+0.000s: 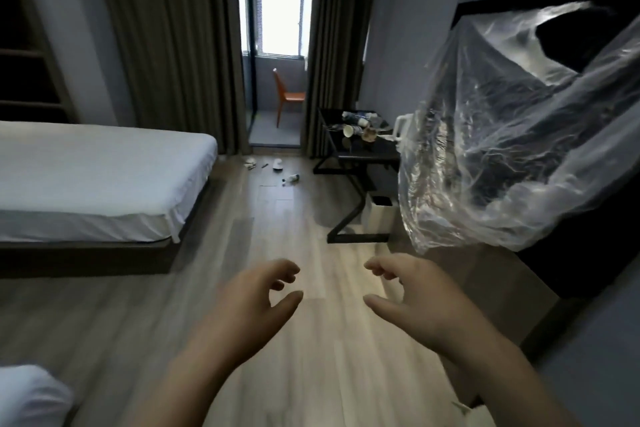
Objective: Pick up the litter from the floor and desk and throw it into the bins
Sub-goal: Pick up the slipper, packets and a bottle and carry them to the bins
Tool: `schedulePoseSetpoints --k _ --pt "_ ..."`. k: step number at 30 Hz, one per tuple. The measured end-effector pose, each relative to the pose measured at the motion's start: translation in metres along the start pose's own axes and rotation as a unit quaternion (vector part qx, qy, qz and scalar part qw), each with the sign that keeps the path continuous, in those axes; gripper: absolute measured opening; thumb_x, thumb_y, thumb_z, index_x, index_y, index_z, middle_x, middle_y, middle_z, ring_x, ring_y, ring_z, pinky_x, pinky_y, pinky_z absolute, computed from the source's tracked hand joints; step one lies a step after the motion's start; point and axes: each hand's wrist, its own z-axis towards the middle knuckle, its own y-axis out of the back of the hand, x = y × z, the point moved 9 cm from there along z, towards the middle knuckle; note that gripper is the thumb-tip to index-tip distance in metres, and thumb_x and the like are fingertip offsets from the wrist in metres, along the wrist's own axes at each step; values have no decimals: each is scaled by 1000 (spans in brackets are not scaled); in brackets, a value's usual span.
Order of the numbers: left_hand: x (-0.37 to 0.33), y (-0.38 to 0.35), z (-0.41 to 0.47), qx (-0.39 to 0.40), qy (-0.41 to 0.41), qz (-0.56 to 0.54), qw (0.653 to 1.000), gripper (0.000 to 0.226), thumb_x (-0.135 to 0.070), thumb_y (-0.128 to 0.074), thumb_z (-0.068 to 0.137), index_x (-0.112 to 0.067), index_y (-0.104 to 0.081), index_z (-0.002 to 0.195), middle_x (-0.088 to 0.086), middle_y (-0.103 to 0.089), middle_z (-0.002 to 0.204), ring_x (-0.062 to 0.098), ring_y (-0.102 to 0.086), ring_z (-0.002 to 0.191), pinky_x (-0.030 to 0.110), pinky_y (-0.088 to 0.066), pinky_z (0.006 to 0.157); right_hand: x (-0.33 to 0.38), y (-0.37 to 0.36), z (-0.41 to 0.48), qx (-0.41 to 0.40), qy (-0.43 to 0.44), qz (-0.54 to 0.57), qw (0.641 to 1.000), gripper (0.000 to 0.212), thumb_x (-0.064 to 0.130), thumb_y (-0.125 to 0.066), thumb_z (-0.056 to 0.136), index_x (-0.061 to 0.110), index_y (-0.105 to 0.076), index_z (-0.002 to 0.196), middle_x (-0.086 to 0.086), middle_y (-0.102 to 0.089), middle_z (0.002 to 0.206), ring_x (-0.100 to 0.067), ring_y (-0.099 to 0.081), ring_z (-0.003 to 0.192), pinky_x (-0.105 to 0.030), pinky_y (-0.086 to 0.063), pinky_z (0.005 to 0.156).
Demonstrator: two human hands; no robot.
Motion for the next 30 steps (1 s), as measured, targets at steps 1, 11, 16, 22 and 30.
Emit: schedulePoseSetpoints --k 1,11,16,22,30 --pt "5 4 11 -7 6 6 1000 28 -38 -62 86 -39 -56 114 -27 -57 102 -8 -56 95 19 -49 88 1 -2 15 -1 9 6 1000 43 39 -66 81 33 -57 123 18 -59 114 4 -52 106 -20 -44 92" --pt "16 -8 143 -45 27 31 998 30 -41 -61 86 -38 -57 116 -24 -59 104 -6 -57 96 21 -51 88 -57 14 157 -24 55 34 998 44 46 -63 78 36 -58 120 22 -60 111 4 -54 106 -26 -49 91" --pt "29 -22 205 -52 45 19 997 28 -40 -62 86 -38 -57 114 -24 -59 103 -6 -57 96 21 -51 87 -88 7 223 -6 61 24 998 45 48 -63 78 37 -57 122 22 -59 113 2 -54 108 -28 -49 91" --pt "83 -21 274 -48 77 15 996 28 -37 -63 86 -36 -59 114 -23 -59 103 -6 -57 95 19 -51 85 -90 -26 312 29 75 26 996 41 44 -62 82 35 -56 122 23 -57 113 5 -51 107 -22 -45 95" --pt "181 26 389 -55 90 11 994 31 -34 -62 87 -32 -59 118 -22 -59 105 -5 -57 97 17 -49 87 -57 -71 464 42 71 32 996 41 43 -62 83 37 -55 122 22 -56 114 3 -52 107 -25 -48 94"
